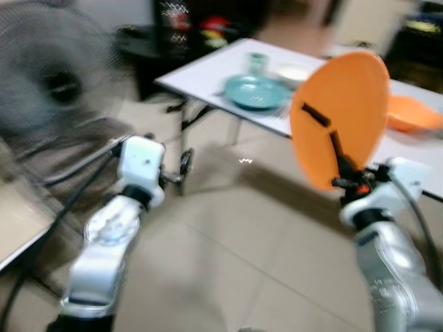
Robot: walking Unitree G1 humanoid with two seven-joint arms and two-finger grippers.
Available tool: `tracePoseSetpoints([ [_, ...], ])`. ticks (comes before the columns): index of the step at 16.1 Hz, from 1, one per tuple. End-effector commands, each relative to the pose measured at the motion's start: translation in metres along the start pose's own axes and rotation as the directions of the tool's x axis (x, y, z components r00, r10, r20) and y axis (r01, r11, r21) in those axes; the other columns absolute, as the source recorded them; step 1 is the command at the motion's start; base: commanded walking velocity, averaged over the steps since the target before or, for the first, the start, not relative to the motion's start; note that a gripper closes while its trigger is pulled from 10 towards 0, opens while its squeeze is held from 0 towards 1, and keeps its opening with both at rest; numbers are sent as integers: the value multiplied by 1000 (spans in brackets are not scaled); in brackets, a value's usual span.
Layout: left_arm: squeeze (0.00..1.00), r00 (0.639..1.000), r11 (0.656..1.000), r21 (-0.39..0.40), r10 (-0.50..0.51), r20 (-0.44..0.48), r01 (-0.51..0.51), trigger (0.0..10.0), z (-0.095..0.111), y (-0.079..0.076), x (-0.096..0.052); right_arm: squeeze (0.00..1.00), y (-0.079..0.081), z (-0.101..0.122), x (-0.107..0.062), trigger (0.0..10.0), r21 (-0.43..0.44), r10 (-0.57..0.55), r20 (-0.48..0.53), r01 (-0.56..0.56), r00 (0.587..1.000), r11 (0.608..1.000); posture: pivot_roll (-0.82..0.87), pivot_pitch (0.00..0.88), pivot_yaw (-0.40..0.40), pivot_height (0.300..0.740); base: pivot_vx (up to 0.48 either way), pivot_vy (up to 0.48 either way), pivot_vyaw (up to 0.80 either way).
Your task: Setting the table
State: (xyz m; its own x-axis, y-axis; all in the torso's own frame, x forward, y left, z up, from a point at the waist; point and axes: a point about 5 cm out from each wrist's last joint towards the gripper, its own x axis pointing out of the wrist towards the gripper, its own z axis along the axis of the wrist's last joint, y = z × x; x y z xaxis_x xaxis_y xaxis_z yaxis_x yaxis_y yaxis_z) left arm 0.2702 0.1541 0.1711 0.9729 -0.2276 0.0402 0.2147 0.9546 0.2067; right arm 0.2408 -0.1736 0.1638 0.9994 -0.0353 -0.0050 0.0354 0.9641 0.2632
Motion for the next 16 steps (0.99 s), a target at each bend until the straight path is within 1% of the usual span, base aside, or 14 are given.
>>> tracePoseSetpoints([
  [1,0,1000,1000,-11,-15,20,15,10000,4,-5,1,0,0,10,-1,10000,-8,13,37,-12,999,1000,-14,0,-63,740,0,0,-800],
  [2,0,999,999,-19,-27,27,27,10000,4,-6,2,0,1,9,-1,10000,-7,15,27,-15,1000,1000,-18,0,-67,740,0,0,-800],
  [4,0,999,999,-10,-36,20,37,10000,2,-8,1,0,0,6,-3,10000,-9,12,13,-12,1000,1000,-20,0,-68,740,0,0,-800],
  [6,0,998,998,-34,-57,27,58,10000,1,-10,0,0,1,4,-4,10000,-1,4,-1,-4,1000,1000,-22,0,-68,740,0,0,-800],
  [11,0,996,995,-53,-81,26,83,10000,1,-12,-2,0,-5,0,-6,10000,7,-30,-27,30,999,1000,-23,0,-68,740,274,0,-750],
  [16,0,995,994,-54,-94,22,95,10000,0,-13,-3,0,-5,-1,-8,10000,4,-21,-38,22,999,1000,-22,0,-68,740,292,0,0],
])
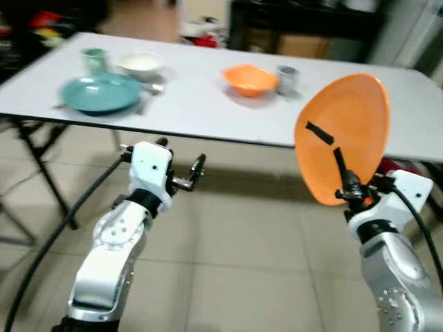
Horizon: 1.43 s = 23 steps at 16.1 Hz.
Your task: Setting the table
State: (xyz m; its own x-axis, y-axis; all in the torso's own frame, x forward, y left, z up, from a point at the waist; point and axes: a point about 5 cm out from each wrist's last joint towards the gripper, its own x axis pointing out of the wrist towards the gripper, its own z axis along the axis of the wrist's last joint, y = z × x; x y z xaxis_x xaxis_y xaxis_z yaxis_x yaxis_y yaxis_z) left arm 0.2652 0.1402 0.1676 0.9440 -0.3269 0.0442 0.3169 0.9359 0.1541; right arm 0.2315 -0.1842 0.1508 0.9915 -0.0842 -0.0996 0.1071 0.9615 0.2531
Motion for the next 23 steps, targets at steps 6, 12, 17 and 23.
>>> tracePoseSetpoints([
  [6,0,1000,1000,8,2,-10,-2,10000,0,2,-2,0,10,9,0,10000,14,56,36,-56,998,998,-23,0,-69,740,290,0,-490],
  [12,0,1000,1000,13,-1,-19,1,10000,-1,3,-4,0,14,6,-1,10000,50,98,5,-98,995,994,-21,0,-62,740,291,0,0],
  [17,0,1000,1000,5,-6,-20,6,10000,0,3,-3,0,14,8,0,10000,39,111,10,-111,994,993,-22,0,-60,740,290,0,0],
  [23,0,1000,1000,-2,-6,-24,6,10000,-1,3,-4,0,13,9,0,10000,45,127,3,-127,992,991,-22,0,-65,740,289,0,0],
])
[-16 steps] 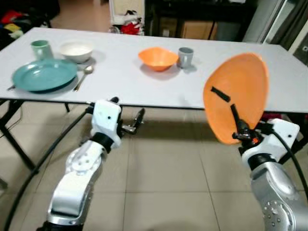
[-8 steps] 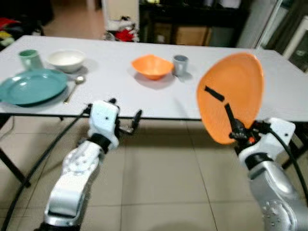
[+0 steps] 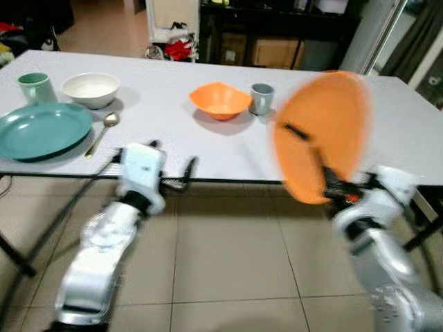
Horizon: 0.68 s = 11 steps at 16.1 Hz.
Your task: Setting the table
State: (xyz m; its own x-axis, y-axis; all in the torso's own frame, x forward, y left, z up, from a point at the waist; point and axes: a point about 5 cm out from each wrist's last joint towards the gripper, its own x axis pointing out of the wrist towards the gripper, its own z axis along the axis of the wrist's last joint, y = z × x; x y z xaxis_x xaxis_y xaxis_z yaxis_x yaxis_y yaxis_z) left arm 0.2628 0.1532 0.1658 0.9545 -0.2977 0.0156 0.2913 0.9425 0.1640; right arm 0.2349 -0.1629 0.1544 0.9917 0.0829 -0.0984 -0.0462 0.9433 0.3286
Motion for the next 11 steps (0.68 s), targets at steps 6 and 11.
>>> tracePoseSetpoints([
  [6,0,999,999,-19,-40,12,40,10000,3,-9,3,0,-8,11,-3,10000,-8,-34,45,34,998,999,-25,0,-64,740,293,0,0],
  [11,0,1000,999,-23,-27,9,28,10000,1,-9,3,0,-8,12,-2,10000,-2,-22,42,22,999,1000,-26,0,-69,740,309,0,0],
])
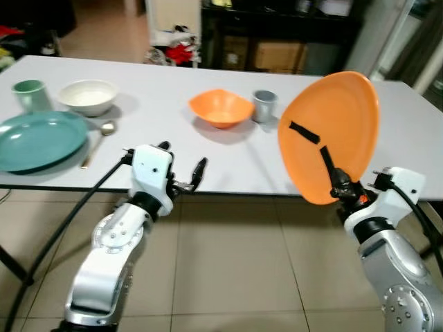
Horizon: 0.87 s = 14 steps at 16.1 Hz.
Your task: Setting the table
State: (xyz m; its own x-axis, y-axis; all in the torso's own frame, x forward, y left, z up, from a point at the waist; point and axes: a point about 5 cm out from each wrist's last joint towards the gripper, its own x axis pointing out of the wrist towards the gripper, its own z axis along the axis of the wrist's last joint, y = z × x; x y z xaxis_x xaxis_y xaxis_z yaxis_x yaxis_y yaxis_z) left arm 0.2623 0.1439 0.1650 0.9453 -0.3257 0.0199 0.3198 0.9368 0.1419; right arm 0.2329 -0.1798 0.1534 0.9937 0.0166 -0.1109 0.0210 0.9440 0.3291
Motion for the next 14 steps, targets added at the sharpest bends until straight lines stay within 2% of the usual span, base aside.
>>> tracePoseSetpoints([
  [1,0,1000,1000,-2,10,-2,-10,10000,0,2,0,0,8,8,1,10000,-12,46,31,-46,998,999,-25,0,-71,740,319,0,0],
  [14,0,1000,1000,0,12,-4,-12,10000,0,2,-1,0,8,7,1,10000,6,57,19,-57,998,998,-28,0,-75,740,336,0,0],
])
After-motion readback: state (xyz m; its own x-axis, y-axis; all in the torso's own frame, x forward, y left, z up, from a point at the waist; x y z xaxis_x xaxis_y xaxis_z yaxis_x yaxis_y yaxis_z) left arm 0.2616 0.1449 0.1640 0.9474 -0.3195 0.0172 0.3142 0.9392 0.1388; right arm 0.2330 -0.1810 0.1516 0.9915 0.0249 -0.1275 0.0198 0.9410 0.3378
